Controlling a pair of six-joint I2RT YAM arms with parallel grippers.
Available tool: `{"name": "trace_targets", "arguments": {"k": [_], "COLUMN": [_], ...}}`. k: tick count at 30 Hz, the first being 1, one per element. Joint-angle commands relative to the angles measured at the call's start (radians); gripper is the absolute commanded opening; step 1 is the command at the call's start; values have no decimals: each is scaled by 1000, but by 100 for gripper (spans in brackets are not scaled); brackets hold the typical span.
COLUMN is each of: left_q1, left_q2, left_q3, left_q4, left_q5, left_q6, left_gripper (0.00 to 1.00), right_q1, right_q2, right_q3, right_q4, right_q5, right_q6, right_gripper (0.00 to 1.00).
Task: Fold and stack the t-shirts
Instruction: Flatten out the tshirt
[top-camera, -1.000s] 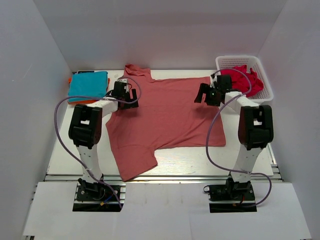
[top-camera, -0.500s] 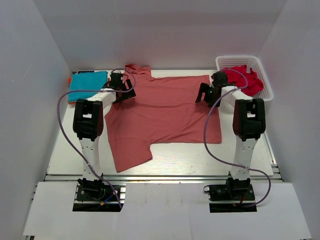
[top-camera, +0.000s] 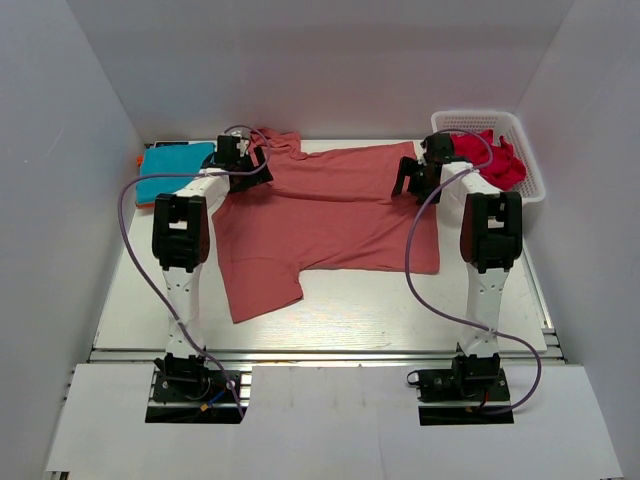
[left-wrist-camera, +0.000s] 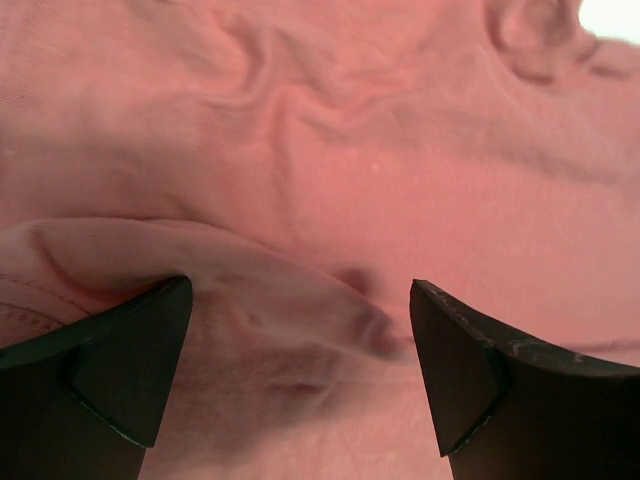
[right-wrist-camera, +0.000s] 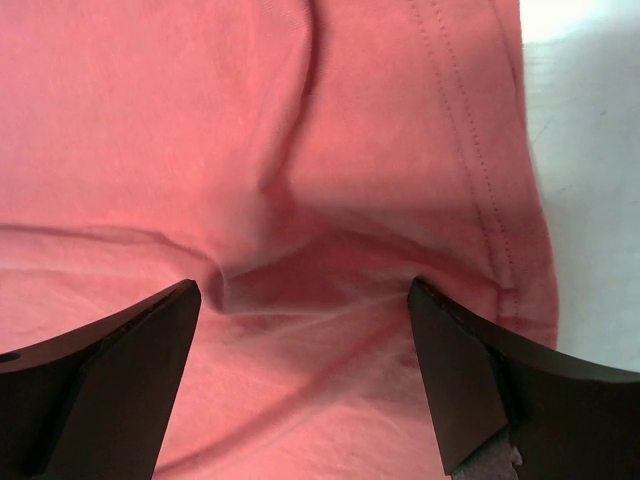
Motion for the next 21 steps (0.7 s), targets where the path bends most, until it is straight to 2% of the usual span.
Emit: {"name": "trace_targets", "arguments": {"k": [1, 6, 11, 13, 15, 18, 21], "left_q1": [-24, -24, -33, -33, -43, -53, -62], "left_q2": [-105, -357, -713, -808, -921, -1041, -1119], "left_q3": [-35, -252, -559, -698, -771, -928, -1044], "left_q4": [-32, -22, -112, -170, -233, -401, -477], "left_q5": [69, 75, -69, -80, -89, -71, -20], "left_q6": [70, 81, -18, -57, -107, -179, -235], "left_gripper": [100, 100, 100, 100, 100, 100, 100], "right_q1": [19, 65, 93, 99, 96, 94, 96], "right_q2": [-134, -281, -475, -539, -599, -645, -685], "right_q3": [-22, -140, -394, -489, -581, -644, -688], "right_q4": [2, 67, 183, 232, 265, 294, 309], "right_q5": [29, 26, 35, 36, 36, 49, 44], "right_q6": [-110, -104, -6, 37, 60, 83, 108], "right_gripper": [90, 90, 90, 90, 90, 90, 90]}}
